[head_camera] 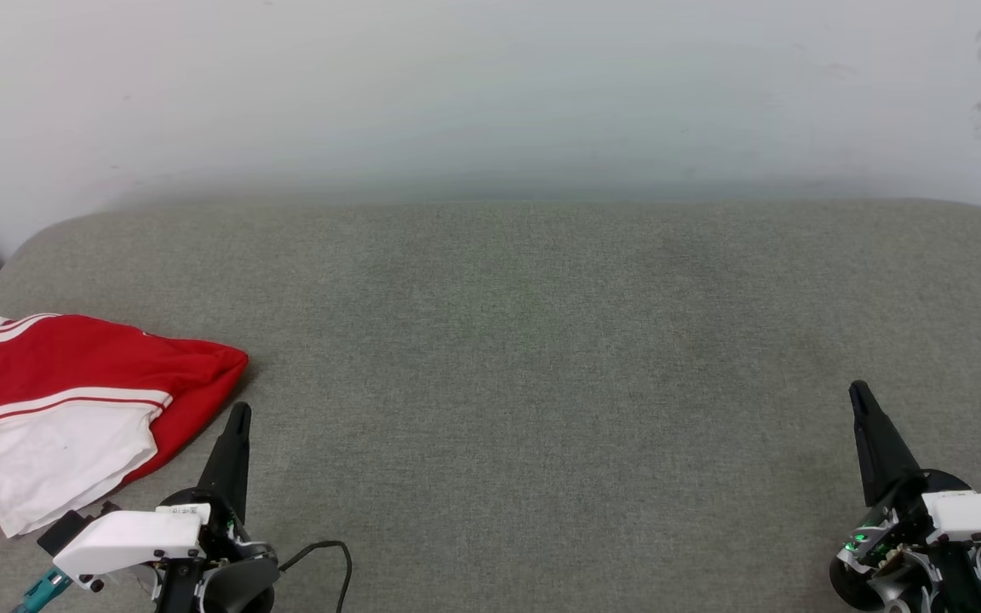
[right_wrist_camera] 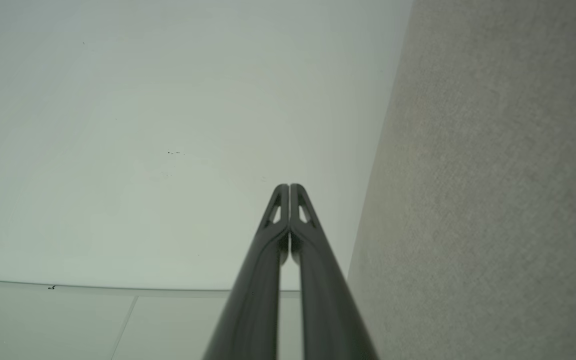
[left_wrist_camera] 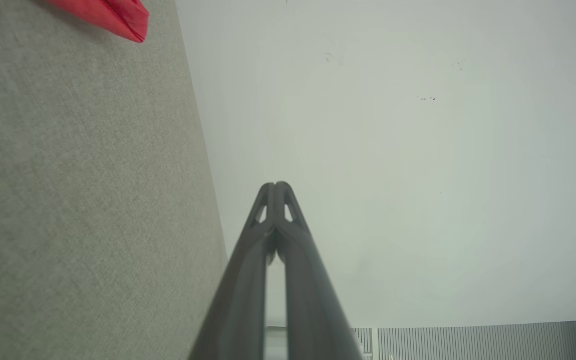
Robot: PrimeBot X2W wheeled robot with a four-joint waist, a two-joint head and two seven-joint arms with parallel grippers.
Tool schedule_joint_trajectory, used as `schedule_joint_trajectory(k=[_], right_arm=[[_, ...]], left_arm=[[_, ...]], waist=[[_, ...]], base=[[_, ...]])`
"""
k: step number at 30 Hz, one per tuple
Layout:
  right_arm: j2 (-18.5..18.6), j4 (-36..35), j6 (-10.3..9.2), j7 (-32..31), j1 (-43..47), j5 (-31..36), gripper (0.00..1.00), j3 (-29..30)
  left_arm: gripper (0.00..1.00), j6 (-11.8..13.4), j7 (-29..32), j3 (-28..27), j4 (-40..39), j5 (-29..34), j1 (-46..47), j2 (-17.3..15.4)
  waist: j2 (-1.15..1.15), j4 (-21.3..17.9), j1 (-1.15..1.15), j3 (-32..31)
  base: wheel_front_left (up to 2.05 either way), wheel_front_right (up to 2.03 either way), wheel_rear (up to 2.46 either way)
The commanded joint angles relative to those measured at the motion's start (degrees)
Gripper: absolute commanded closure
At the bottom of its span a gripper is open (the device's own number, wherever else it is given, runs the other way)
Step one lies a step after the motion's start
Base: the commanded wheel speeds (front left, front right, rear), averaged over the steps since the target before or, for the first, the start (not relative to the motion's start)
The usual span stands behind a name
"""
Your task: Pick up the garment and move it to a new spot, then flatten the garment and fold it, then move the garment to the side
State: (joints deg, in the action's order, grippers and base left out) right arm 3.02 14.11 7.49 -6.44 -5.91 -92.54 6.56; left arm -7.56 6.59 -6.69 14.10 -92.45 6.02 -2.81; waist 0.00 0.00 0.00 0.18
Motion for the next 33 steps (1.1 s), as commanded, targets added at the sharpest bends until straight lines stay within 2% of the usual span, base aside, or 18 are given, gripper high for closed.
schedule_joint_trajectory(k=[1, 12, 13, 26, 33], right_arm=[[-0.2, 0.1, 0.00, -0.2, -0.7, 0.3, 1.00, 0.0], [-0.2, 0.1, 0.00, -0.2, -0.7, 0.3, 1.00, 0.0], [0.0, 0.0, 0.00, 0.0, 0.0, 0.0, 0.00, 0.0], [0.0, -1.2, 0.00, 2.8, 1.0, 0.7, 0.00, -1.9], [0.2, -2.6, 0.00, 4.7, 1.2, 2.8, 0.00, -3.0]], left_arm=[[1.00, -0.2, 0.1, -0.2, 0.0, 0.1, 0.4, 0.1], [1.00, -0.2, 0.1, -0.1, 0.0, 0.1, 0.4, 0.1], [0.00, 0.0, 0.0, 0.0, 0.0, 0.0, 0.0, 0.0], [0.00, 0.0, -2.8, 3.2, -1.8, 0.3, -0.3, 0.0], [0.00, 0.0, -4.8, 5.4, -3.7, 3.5, -0.1, -0.3]], waist=[[0.00, 0.0, 0.00, 0.0], [0.00, 0.0, 0.00, 0.0], [0.00, 0.0, 0.00, 0.0], [0.00, 0.0, 0.00, 0.1], [0.00, 0.0, 0.00, 0.1]], base=[[0.00, 0.00, 0.00], [0.00, 0.00, 0.00], [0.00, 0.00, 0.00], [0.00, 0.00, 0.00], [0.00, 0.00, 0.00]])
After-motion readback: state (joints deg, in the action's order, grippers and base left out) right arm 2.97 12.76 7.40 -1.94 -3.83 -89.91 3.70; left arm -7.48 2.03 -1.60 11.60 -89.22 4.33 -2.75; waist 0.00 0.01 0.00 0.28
